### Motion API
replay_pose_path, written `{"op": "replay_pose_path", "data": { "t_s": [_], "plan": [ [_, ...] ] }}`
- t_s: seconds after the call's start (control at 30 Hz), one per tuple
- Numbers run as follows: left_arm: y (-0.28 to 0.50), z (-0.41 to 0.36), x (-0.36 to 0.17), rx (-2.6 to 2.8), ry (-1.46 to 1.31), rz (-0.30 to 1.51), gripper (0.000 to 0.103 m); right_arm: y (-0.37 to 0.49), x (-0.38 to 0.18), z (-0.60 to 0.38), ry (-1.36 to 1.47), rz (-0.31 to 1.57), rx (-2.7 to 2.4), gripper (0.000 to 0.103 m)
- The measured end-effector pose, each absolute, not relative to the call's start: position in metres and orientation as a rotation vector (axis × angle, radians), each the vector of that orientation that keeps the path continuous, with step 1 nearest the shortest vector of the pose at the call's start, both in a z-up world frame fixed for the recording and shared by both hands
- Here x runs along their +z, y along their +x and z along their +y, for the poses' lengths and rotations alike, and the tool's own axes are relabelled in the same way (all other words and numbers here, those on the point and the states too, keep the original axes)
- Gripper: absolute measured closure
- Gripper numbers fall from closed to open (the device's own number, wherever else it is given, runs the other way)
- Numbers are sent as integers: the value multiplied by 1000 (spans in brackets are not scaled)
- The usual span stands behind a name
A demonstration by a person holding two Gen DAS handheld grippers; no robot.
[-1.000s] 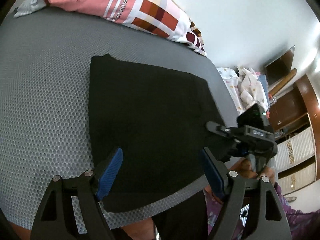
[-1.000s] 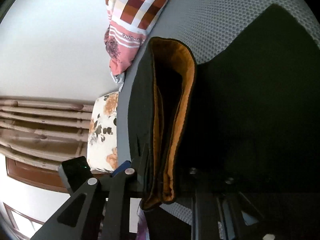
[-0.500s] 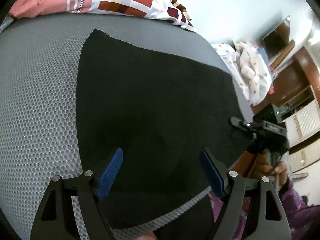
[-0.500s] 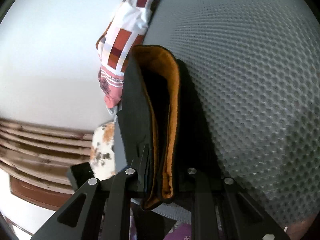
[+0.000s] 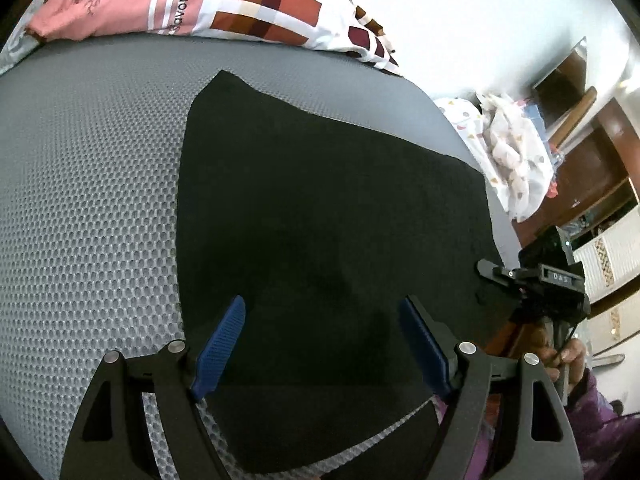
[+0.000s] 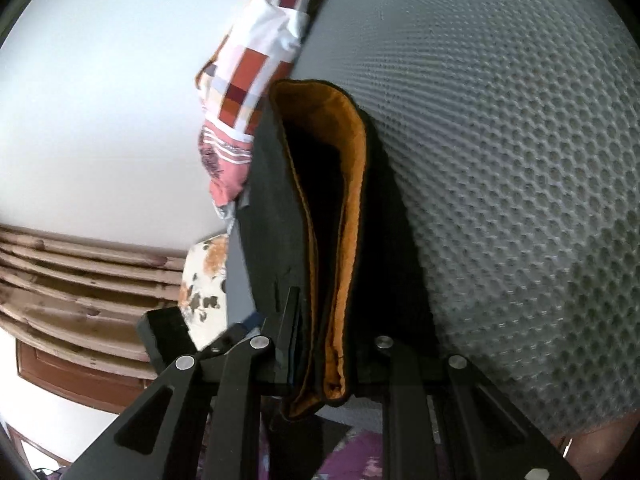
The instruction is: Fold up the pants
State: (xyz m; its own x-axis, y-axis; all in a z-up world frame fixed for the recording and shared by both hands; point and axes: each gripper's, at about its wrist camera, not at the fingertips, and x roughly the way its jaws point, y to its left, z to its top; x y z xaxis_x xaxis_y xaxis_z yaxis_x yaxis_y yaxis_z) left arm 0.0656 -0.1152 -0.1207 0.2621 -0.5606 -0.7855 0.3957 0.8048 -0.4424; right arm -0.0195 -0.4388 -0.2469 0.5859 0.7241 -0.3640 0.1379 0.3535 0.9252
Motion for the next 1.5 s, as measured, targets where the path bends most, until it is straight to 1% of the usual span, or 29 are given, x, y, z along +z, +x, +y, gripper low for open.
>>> {"op": "replay_pose_path", "data": {
  "t_s": [0.33,0.4,0.47,0.5,0.57,0.67,0.73,0.77,0.8,0.83,0.93,1.03,1.13,1.23,1.4,1.5],
  "plan": [
    [62,-118,-121,-664,-136,1111,23,-22,-252,-446,1238,907,454,85],
    [62,-117,-120,-663,-138,1109,23,-26,-252,-451,1251,905,449,81],
    [61,-117,-121,-662,-133,1105,23,-29,-250,-454,1235,904,435,81],
    [60,-118,-121,-662,-118,1096,23,-30,-250,-455,1206,907,425,81],
    [57,-119,-122,-660,-89,1080,22,-31,-251,-453,1171,915,406,86],
    [52,-128,-122,-660,-24,1056,19,-33,-260,-457,1205,911,422,88],
    [49,-133,-122,-654,21,1049,19,-35,-259,-458,1207,910,437,87],
    [48,-134,-121,-654,31,1048,19,-36,-259,-460,1220,907,445,86],
    [47,-134,-119,-653,32,1047,19,-37,-257,-462,1235,902,439,81],
    [47,-133,-116,-651,24,1043,19,-36,-256,-464,1234,898,421,81],
    [46,-124,-98,-651,-15,990,19,-46,-230,-483,1137,846,318,80],
    [49,-118,-78,-654,-36,930,19,-46,-188,-489,1028,757,302,80],
    [64,-121,-65,-652,-6,891,19,-26,-142,-462,820,739,348,80],
    [87,-126,-63,-657,0,901,19,10,-115,-422,610,767,380,78],
    [117,-131,-67,-737,-65,941,19,66,-121,-374,417,860,392,76],
    [135,-131,-76,-756,-109,982,19,79,-137,-365,323,882,319,78]
  ]
}}
